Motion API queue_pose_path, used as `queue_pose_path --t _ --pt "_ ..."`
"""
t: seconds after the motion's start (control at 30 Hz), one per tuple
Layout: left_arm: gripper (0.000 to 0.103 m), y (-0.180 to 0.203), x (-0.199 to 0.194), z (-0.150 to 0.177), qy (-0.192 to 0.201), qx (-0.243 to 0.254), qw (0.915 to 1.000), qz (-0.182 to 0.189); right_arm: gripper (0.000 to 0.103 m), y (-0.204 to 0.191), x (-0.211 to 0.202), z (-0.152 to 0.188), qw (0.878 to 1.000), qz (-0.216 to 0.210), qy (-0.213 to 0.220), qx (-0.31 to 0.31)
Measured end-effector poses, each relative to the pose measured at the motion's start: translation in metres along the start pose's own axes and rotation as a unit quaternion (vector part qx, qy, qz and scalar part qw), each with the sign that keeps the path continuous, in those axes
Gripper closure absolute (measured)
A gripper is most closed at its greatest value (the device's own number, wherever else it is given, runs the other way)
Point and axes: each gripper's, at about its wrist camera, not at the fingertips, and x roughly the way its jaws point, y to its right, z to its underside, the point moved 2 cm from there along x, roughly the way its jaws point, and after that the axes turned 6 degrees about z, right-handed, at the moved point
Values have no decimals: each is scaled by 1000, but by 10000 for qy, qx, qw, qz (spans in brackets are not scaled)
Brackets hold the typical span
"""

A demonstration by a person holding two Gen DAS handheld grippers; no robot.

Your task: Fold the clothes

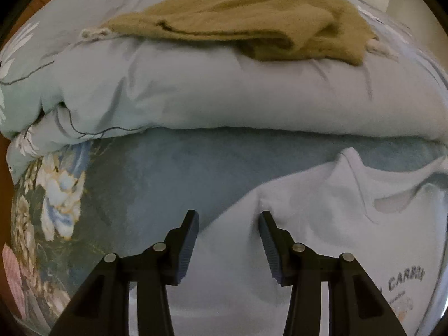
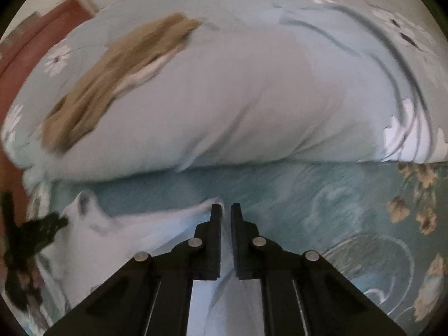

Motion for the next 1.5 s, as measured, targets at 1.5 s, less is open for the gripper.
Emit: queue_pose_path --t 1.5 --pt "38 41 -224 295 1014 -953 9877 708 97 61 -126 293 9843 21 -1532 880"
